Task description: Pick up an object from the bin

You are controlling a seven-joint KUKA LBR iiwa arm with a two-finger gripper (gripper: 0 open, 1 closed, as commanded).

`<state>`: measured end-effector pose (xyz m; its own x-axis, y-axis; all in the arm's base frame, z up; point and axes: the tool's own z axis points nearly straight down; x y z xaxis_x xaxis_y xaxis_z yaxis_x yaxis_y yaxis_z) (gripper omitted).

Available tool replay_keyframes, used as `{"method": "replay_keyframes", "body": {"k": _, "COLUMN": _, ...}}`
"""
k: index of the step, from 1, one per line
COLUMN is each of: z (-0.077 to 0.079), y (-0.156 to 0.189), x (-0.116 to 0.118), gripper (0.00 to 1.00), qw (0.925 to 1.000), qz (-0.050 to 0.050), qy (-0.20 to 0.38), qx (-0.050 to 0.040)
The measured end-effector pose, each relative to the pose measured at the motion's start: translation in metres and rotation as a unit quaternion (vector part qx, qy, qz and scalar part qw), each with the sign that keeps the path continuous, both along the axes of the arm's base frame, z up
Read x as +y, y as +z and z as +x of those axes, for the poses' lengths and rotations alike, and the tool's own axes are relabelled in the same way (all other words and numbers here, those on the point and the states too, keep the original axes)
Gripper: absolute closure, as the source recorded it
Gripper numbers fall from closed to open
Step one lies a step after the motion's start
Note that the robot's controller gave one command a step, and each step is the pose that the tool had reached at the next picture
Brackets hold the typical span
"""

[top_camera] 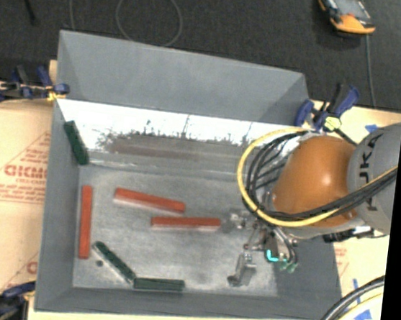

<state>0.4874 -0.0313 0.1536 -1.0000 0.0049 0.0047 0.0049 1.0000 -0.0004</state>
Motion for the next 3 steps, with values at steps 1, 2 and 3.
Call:
{"method": "replay_keyframes", "body": {"k": 1, "z": 0.009, "y": -0.084, "x": 0.061, "gripper": 0.0, "qw": 0.9919, "qz": 0.001, "qy": 0.127, "qx": -0.003}}
{"method": "replay_keyframes", "body": {"k": 2, "z": 0.018, "y": -0.043, "x": -0.018, "gripper": 0.0, "qw": 0.952, "qz": -0.002, "qy": 0.306, "qx": -0.0045}}
{"method": "replay_keyframes", "body": {"k": 3, "z": 0.061, "y": -0.021, "x": 0.063, "gripper": 0.0, "qw": 0.9555, "qz": 0.002, "qy": 0.295, "qx": -0.0076}}
